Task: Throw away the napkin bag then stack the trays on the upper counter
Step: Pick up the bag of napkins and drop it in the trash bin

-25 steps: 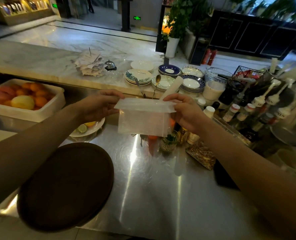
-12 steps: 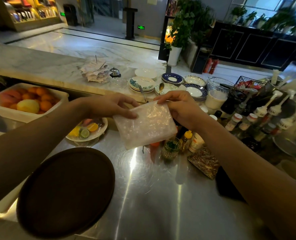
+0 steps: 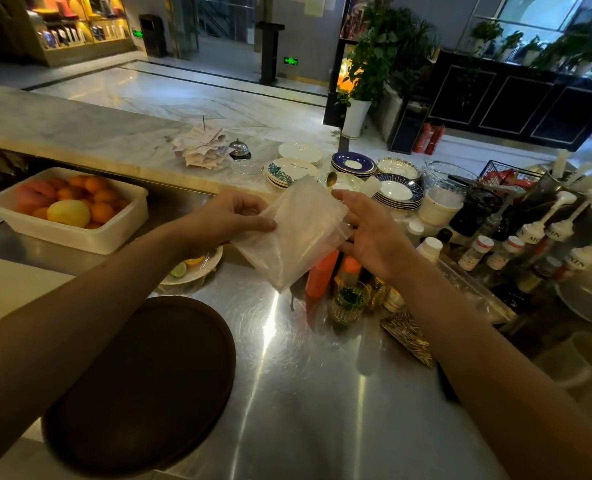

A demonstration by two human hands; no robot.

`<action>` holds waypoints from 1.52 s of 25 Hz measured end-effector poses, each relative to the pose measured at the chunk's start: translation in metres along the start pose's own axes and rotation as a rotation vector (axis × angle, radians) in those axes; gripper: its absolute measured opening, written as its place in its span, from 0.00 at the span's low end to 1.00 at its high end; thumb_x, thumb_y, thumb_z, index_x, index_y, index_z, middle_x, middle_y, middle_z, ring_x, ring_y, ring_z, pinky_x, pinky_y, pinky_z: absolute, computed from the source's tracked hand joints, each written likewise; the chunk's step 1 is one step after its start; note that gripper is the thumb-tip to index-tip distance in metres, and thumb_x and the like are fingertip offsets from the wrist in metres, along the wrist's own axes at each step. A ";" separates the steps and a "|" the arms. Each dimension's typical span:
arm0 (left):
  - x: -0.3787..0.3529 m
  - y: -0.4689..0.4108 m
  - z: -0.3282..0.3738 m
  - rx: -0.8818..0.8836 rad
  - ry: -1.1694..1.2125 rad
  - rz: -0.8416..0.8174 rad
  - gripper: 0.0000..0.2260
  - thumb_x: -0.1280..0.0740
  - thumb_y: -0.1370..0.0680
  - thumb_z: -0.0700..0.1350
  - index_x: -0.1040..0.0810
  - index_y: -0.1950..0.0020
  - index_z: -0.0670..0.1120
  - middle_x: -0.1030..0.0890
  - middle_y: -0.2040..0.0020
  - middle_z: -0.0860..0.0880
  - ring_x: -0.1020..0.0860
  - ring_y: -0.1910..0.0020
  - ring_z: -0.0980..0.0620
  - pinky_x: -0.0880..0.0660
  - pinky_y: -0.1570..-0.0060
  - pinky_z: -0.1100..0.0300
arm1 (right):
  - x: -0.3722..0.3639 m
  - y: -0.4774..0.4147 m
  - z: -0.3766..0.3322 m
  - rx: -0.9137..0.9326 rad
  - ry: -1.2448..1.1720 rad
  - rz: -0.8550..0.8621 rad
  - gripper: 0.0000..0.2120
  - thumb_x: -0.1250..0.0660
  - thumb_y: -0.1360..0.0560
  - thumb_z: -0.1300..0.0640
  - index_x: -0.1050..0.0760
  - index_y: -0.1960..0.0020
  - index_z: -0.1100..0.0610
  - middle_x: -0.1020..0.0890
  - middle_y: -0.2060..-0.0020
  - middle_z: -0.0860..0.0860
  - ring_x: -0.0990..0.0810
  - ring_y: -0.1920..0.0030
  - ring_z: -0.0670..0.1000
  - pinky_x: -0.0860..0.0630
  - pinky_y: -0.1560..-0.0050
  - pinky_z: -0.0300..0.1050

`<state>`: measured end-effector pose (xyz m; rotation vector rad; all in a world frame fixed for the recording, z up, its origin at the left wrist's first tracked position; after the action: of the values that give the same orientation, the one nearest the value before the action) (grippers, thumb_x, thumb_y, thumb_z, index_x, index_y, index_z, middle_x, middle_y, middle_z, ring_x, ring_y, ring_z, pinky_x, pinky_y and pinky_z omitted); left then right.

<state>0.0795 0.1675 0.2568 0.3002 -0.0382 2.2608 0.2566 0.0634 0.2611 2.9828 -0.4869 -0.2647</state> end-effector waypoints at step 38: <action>0.080 0.089 -0.062 0.085 0.152 0.357 0.14 0.32 0.23 0.41 0.23 0.38 0.46 0.17 0.46 0.49 0.17 0.48 0.52 0.18 0.54 0.57 | -0.129 -0.029 0.049 0.046 0.166 -0.185 0.16 0.30 0.26 0.65 0.25 0.39 0.58 0.16 0.50 0.52 0.16 0.48 0.54 0.17 0.51 0.51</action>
<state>-0.0503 0.1770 0.2212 0.1750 0.0912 2.6388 0.1360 0.1284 0.2291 3.0629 -0.2030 -0.0205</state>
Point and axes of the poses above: each hand's wrist, its own y-axis away from the middle knuckle, its own x-axis out of the back of the hand, z = x × y, the point moved 7 cm from there along -y, towards the middle knuckle
